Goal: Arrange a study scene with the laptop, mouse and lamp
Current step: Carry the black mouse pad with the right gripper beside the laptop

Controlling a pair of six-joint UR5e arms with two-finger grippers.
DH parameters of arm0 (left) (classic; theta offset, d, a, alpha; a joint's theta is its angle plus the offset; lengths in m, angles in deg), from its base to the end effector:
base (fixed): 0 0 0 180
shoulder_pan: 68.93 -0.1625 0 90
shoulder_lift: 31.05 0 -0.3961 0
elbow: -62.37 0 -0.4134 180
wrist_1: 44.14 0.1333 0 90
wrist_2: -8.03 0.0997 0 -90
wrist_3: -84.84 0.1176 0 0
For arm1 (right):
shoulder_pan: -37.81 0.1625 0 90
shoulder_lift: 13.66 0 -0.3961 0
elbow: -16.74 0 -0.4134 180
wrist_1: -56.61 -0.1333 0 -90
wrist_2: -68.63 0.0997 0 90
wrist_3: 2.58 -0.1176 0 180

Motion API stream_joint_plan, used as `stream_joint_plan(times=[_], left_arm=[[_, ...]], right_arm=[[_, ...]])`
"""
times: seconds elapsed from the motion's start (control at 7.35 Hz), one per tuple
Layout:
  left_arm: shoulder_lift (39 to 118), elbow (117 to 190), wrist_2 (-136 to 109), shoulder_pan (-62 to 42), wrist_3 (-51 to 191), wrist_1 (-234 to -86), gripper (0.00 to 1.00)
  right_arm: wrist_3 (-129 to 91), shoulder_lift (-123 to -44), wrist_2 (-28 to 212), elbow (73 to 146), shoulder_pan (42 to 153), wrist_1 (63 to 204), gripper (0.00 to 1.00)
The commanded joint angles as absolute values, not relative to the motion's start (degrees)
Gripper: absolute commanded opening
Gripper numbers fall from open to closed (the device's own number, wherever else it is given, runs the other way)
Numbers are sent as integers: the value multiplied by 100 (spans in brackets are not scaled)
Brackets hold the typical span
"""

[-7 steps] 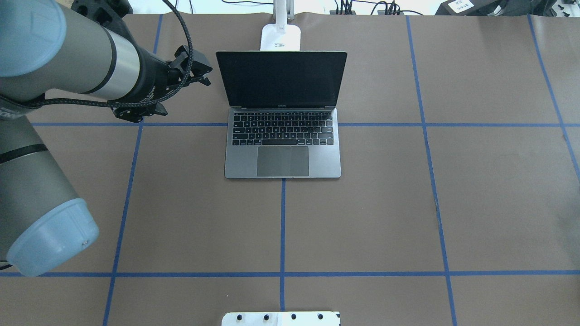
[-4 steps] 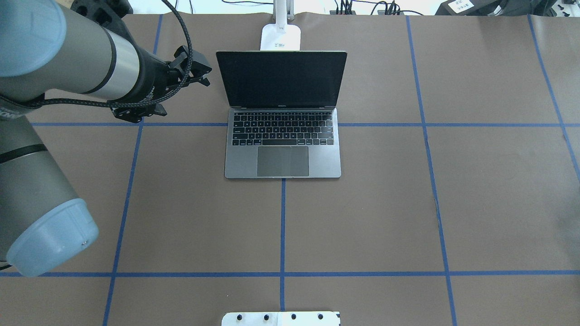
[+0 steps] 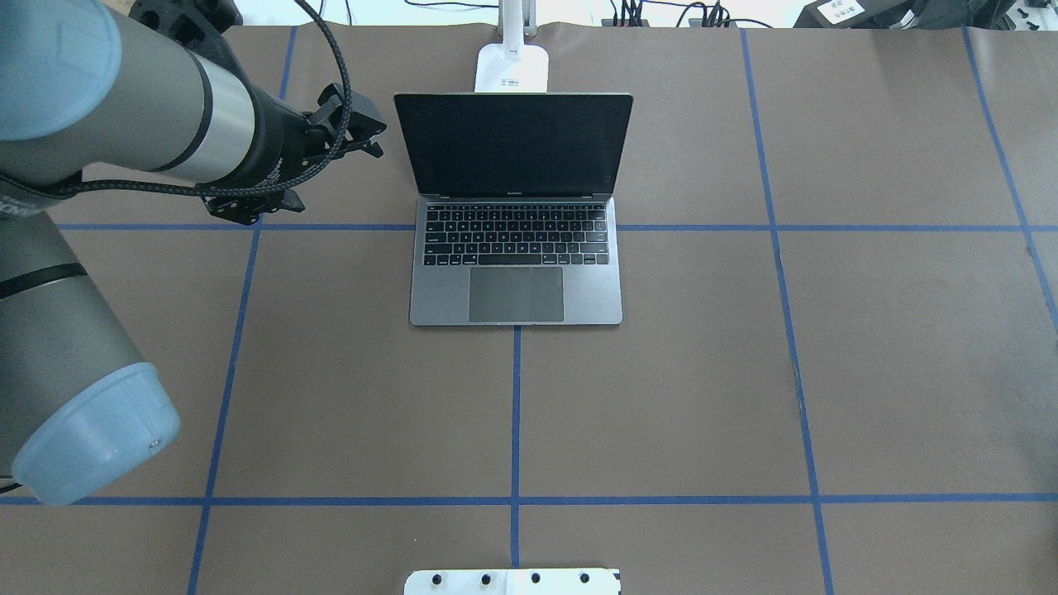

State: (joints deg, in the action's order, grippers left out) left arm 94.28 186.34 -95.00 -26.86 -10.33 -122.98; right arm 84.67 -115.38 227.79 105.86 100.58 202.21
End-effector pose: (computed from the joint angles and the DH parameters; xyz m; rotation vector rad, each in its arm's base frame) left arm 0.3183 -0.4311 0.0747 0.1251 1.0428 -0.6338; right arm -0.1262 -0.2963 0.7486 -0.3761 -1.4569 -0.9163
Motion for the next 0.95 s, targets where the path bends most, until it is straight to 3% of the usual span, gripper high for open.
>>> stream_joint_plan(times=[0.0,0.27,0.54,0.82], left_arm=[[9428,18604,-9507,-2692,-1035,-12298,100],[9419,18560,-9524,-2701,-1035,-12307,99],[9419,18542,-9542,-2744,-1227,-12316,99],[9393,18428,-9542,-2745,-1219,-12351,99]], right_arm=[[8452,-11117,22763,11262,10127,21276,0],[8391,-10152,22570,11184,10590,22136,0],[8225,-9027,22560,10624,11057,22963,0],[7088,-8549,22630,10471,11260,22905,0]])
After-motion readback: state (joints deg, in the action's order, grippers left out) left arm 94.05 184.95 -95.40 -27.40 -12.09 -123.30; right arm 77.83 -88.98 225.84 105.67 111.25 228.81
